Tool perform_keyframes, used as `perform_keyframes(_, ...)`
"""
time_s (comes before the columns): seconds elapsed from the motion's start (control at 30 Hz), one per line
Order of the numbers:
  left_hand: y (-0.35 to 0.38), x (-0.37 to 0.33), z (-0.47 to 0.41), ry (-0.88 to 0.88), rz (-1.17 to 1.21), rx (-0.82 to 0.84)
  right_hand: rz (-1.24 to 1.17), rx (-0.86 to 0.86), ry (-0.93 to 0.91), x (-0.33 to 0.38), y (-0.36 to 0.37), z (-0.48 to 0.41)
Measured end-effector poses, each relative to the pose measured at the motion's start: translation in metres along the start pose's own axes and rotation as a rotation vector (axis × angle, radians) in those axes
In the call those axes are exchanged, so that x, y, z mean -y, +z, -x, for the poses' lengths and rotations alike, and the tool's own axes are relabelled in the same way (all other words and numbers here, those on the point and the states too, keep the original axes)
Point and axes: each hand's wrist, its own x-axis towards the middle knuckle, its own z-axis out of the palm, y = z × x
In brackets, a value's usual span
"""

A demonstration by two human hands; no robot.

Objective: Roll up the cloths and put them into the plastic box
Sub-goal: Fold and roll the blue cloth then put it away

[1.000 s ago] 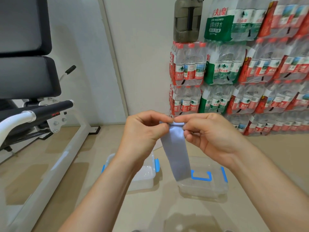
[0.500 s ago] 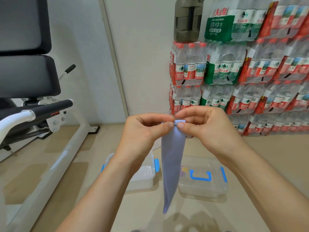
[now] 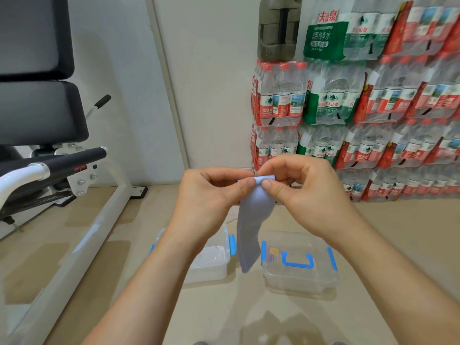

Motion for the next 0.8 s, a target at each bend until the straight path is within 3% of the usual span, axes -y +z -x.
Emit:
perform_keyframes(0.13,-0.0012,0.0003,-0.0017,-0.012,0.024,-0.035,-0.149,0.076,0.152,-0.0027,-0.0039,-0.001)
perform_keyframes(0.3,-0.0004,0.0014,-0.0027,-0.018,0.029,-0.019,-0.271,0.06,0.148,-0.0045,-0.0052,-0.0015)
perform_keyframes(0.53,-0.0004,-0.0015,0.0014,-0.046,-0.008,0.092,-0.225,0.01,0.048,-0.0039,-0.0032,-0.0008)
perform_keyframes(0.8,0.0009,-0.0008,-0.0004,0.028,0.016,-0.011,-0.367,0.078,0.166,-0.0053,-0.0072,-0.0021)
